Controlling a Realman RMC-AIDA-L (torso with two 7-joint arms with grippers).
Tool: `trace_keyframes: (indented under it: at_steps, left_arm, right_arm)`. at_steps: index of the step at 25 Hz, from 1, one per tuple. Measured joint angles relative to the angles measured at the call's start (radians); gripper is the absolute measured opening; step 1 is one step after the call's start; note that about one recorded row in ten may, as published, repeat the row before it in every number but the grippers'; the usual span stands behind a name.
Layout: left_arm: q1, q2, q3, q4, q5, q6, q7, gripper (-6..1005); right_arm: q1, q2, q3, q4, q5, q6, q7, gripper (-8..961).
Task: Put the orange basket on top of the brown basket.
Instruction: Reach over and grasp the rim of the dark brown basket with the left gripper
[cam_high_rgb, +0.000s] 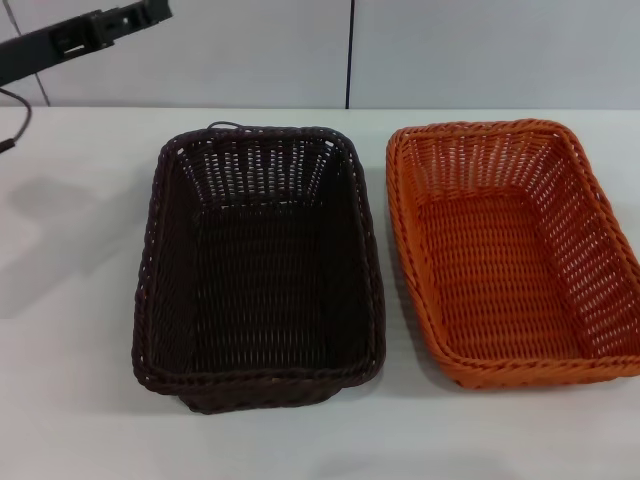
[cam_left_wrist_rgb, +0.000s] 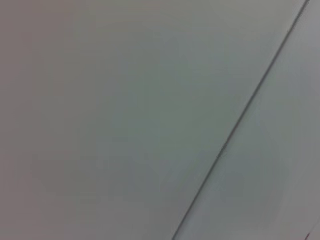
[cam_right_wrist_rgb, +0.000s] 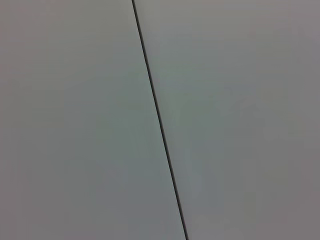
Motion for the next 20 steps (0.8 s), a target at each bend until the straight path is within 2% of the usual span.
trace_keyframes:
  at_steps: [1,5,6,8,13,19,20]
  left_arm:
    - [0.011,0.006,-0.002,-0.056,0.064,-0.005,-0.076,860]
    - [0.021,0.004,-0.005,-0.078,0.080,-0.007,-0.094,860]
    - [0.037,-0.008,-0.014,-0.088,0.082,0.000,-0.084,860]
    - [0.043,-0.015,-0.019,-0.088,0.081,0.003,-0.068,860]
    - [0.048,-0.020,-0.024,-0.089,0.079,0.006,-0.048,860]
    - [0.073,-0.025,-0.025,-0.038,-0.022,0.015,0.069,861]
    - [0.084,-0.025,-0.024,-0.012,-0.092,0.012,0.141,861]
  right_arm:
    - [0.000,0.000,0.003,0.006,0.000,0.000,0.000,618]
    - [-0.001,0.000,0.006,0.014,0.000,0.001,-0.001,618]
    - [-0.001,0.000,0.006,0.017,0.000,0.001,-0.001,618]
    - [-0.001,0.000,0.006,0.019,0.000,-0.001,-0.001,618]
    - [-0.002,0.000,0.006,0.019,0.000,-0.003,0.003,618]
    - [0.004,0.000,0.007,0.021,0.001,0.001,0.003,618]
    - [0.005,0.000,0.006,0.021,0.001,0.001,0.003,618]
